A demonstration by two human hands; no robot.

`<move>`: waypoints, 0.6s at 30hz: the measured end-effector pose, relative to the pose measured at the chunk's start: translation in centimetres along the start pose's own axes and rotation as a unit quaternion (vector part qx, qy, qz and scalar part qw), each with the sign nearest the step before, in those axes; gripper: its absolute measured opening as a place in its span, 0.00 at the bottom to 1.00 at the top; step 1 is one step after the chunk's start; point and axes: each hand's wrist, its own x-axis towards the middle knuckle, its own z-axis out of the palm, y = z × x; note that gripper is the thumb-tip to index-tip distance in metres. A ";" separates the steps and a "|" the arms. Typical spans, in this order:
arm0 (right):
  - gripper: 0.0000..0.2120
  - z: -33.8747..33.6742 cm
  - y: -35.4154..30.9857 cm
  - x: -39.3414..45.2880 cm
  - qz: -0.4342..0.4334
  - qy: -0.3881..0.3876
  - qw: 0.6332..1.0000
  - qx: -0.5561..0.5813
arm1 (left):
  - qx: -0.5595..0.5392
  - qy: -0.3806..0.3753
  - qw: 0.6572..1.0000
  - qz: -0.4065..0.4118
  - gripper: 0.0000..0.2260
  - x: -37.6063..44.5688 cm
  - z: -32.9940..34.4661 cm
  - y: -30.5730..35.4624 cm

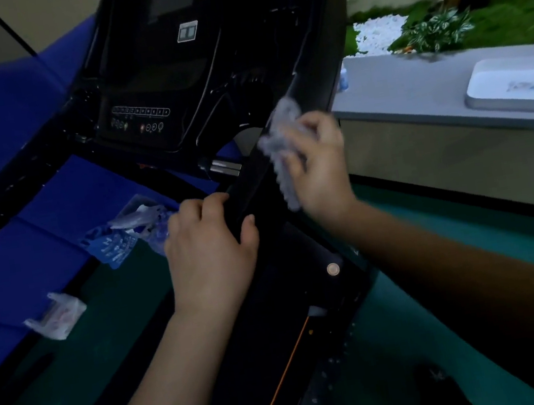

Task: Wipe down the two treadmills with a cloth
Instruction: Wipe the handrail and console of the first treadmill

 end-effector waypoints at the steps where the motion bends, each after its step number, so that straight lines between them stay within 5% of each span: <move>1: 0.15 0.1 -0.3 -0.9 -0.046 -0.027 0.999 -0.007 | 0.001 0.003 1.000 -0.007 0.22 0.4 0.3 0.4; 5: 0.13 -0.7 0.5 3.1 -0.202 -0.130 0.969 -0.064 | 0.034 0.010 0.999 -0.037 0.22 1.4 1.3 1.9; 12: 0.11 -3.4 4.0 13.4 -0.219 -0.136 0.959 -0.121 | 0.075 0.028 0.994 -0.078 0.21 1.9 1.9 3.3; 15: 0.07 -2.4 1.9 9.5 -0.299 -0.258 0.915 -0.081 | 0.091 0.038 0.992 -0.081 0.22 1.9 2.1 3.5; 18: 0.14 -1.5 1.0 8.1 -0.341 -0.382 0.859 0.028 | 0.089 0.038 0.991 -0.087 0.22 1.9 2.0 3.6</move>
